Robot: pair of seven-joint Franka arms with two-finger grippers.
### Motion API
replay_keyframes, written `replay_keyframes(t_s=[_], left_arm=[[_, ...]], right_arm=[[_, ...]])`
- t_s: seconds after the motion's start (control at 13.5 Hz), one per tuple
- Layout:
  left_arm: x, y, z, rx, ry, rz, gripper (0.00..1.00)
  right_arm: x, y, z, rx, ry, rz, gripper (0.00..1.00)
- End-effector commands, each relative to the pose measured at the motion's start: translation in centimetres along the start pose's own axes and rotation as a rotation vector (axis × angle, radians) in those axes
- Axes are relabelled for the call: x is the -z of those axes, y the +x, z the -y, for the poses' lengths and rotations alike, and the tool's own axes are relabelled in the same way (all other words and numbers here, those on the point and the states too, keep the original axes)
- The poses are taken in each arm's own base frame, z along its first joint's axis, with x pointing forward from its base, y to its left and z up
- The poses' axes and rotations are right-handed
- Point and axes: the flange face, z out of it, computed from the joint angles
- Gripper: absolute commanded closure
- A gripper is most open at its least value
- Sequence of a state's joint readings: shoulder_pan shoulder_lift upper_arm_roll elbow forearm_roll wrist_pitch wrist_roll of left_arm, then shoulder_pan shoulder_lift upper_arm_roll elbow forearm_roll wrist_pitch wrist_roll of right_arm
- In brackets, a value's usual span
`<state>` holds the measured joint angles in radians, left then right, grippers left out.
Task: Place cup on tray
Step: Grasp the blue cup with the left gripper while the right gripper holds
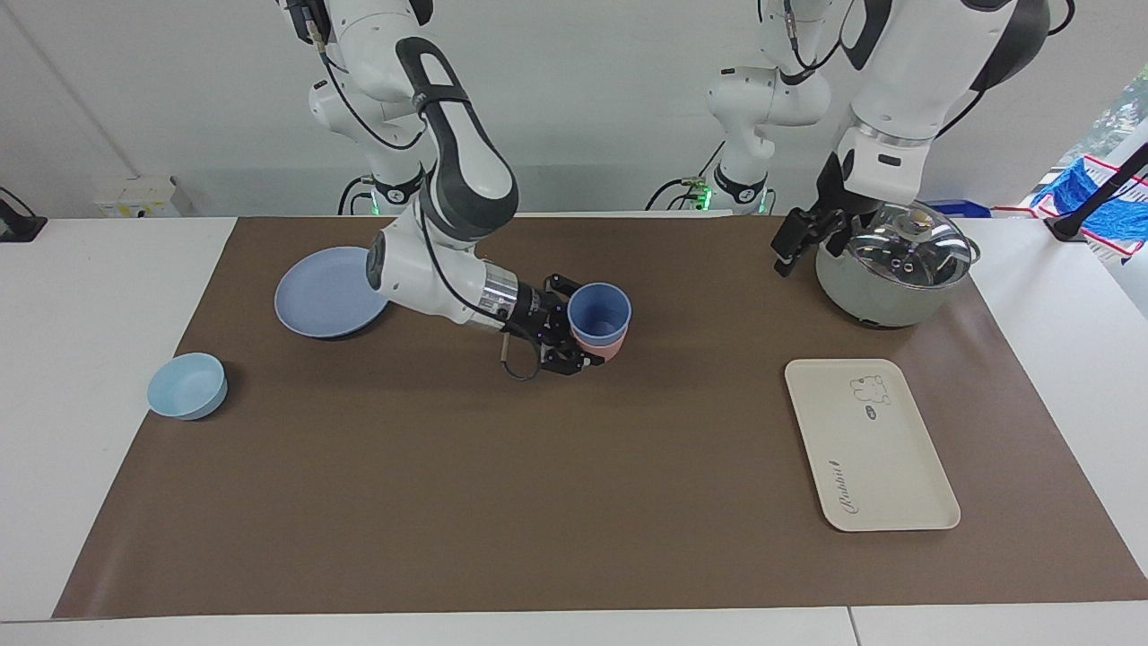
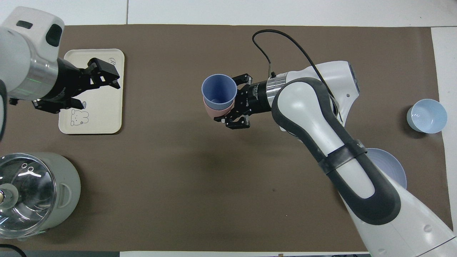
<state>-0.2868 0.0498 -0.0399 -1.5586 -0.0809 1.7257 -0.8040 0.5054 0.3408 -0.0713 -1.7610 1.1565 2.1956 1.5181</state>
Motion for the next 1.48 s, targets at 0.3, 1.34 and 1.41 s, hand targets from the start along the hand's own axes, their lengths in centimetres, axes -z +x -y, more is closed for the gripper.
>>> replay_keyframes(t_s=[0.3, 1.34, 1.41], left_arm=[[-3.7, -5.2, -4.9, 0.11, -0.112, -0.03, 0.0], [-7.6, -8.4, -5.9, 0.178, -0.096, 0.085, 1.0], [-6.5, -8.2, -6.0, 0.178, -0.111, 0.08, 1.0]], right_arm=[[-3.9, -1.6, -4.4, -0.031, 0.111, 0.014, 1.0], [-4.7, -1.8, -4.8, -0.025, 0.147, 0.01, 1.0], [-4.7, -1.8, -4.8, -0.025, 0.147, 0.01, 1.0]])
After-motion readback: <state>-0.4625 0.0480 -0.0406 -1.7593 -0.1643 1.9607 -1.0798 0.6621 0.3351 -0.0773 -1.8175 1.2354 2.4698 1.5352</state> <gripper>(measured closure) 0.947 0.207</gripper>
